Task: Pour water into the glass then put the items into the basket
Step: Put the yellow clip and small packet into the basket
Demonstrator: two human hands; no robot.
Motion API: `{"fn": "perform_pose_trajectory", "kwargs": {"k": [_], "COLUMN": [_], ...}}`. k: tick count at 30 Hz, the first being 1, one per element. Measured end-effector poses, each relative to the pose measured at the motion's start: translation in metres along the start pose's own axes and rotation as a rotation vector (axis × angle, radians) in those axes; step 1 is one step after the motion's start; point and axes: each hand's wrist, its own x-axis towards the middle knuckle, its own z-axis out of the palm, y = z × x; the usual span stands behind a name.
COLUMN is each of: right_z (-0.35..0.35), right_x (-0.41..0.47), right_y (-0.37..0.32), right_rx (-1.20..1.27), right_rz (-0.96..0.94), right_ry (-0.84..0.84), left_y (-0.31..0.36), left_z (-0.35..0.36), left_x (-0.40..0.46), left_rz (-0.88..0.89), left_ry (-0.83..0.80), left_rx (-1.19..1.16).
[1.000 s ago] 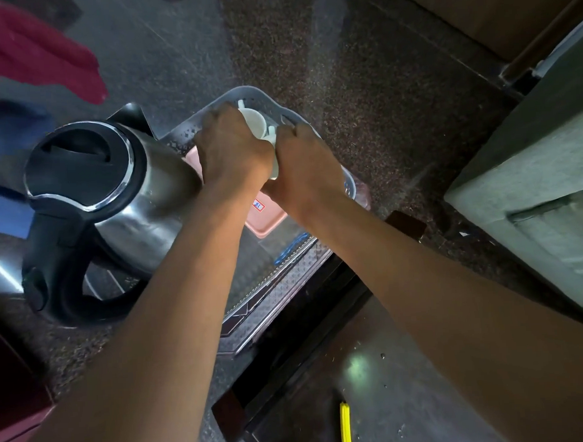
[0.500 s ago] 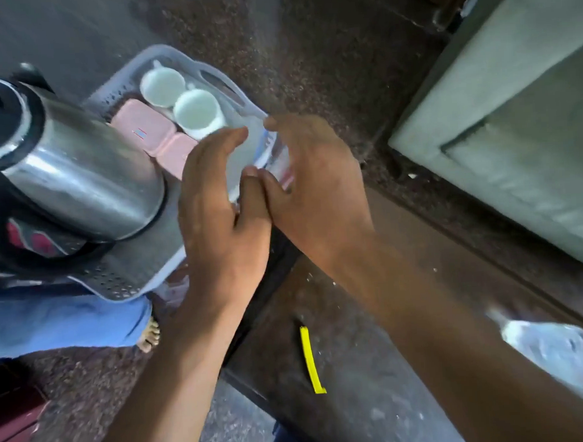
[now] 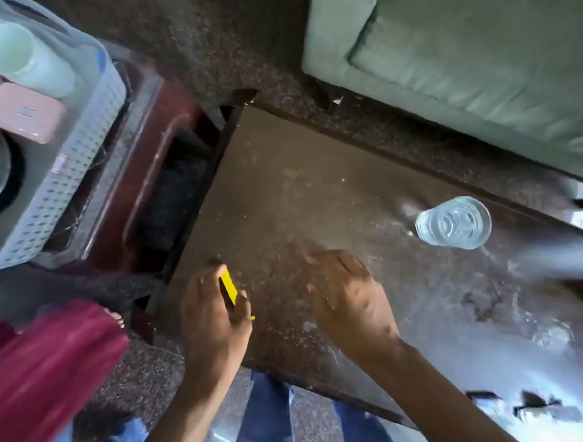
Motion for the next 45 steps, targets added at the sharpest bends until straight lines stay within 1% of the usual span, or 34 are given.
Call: {"fn": "perform_pose_trajectory", "kwargs": {"k": [3,5,7,13,16,19,21,24,25,27,29,31,33,36,38,39,45], "right_z": [0.018,0.028,0.035,0.045,0.044,0.037,0.027,0.005,-0.003,-0.018,-0.032,-0.043,-0.051,-0.057,-0.058,-0.058,-0.046], "right_x": [-0.018,-0.027,-0.033,-0.038,-0.038,-0.038,-0.040,-0.048,-0.054,-0.070,-0.090,-0.111,-0.133,-0.167,-0.185,-0.193,-0.213], "right_y": [0.025,0.035,0.039,0.045,0.047,0.050,0.051,0.057,0.061,0.073,0.091,0.113,0.138,0.179,0.200,0.208,0.238], "right_rx": [-0.031,-0.037,-0.048,-0.020,0.005,0.013,0.032,0.085,0.101,0.120,0.120,0.068,-0.002,-0.120,-0.214,-0.238,-0.270], "right_rz": [0.059,0.078,0.079,0.062,0.052,0.046,0.060,0.096,0.111,0.142,0.165,0.187,0.224,0.269,0.319,0.342,0.411], "right_ry": [-0.115,-0.154,-0.176,-0.213,-0.222,-0.201,-0.172,-0.123,-0.105,-0.065,-0.019,-0.003,-0.041,-0.176,-0.280,-0.301,-0.231], "left_y": [-0.013,-0.018,-0.018,-0.012,-0.003,0.013,0.028,0.056,0.067,0.090,0.111,0.127,0.142,0.162,0.171,0.175,0.190], "left_z": [0.017,0.025,0.030,0.042,0.042,0.041,0.038,0.036,0.037,0.041,0.049,0.061,0.076,0.099,0.115,0.123,0.158], "left_x": [0.007,0.014,0.019,0.023,0.019,0.011,0.006,-0.004,-0.009,-0.022,-0.037,-0.052,-0.066,-0.088,-0.102,-0.108,-0.138], "left_rz": [-0.081,-0.108,-0.129,-0.184,-0.147,-0.080,-0.054,-0.017,-0.031,-0.121,-0.169,-0.195,-0.233,-0.257,-0.247,-0.241,-0.251], "left_ry": [0.045,0.052,0.064,0.070,0.085,0.049,-0.009,-0.156,-0.211,-0.335,-0.448,-0.550,-0.643,-0.756,-0.803,-0.818,-0.900], "left_rx": [0.123,0.187,0.195,0.090,0.049,-0.089,-0.178,-0.327,-0.411,-0.613,-0.723,-0.750,-0.763,-0.742,-0.701,-0.677,-0.606]}}
